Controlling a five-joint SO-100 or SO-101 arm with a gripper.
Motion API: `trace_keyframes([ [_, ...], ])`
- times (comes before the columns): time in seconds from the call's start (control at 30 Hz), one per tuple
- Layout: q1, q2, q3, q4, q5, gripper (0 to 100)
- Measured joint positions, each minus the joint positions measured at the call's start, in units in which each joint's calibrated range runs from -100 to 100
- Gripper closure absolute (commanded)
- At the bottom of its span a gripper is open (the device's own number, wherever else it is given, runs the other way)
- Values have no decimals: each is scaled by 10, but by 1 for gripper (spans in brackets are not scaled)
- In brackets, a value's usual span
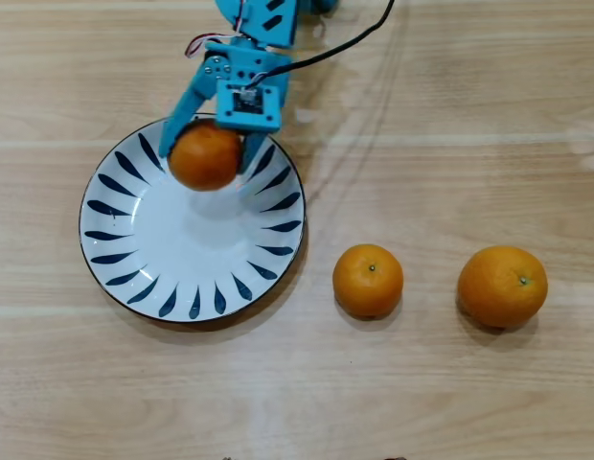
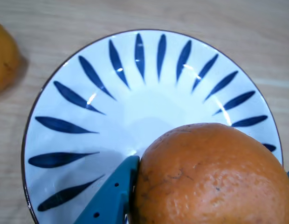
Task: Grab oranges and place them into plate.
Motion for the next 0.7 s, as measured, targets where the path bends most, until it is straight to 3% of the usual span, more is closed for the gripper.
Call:
trace_keyframes([
  [0.2, 69, 25, 24, 0, 2, 68],
  [0.37, 65, 34, 25, 0, 2, 67],
  [0.7, 46, 32, 23, -2, 2, 35],
])
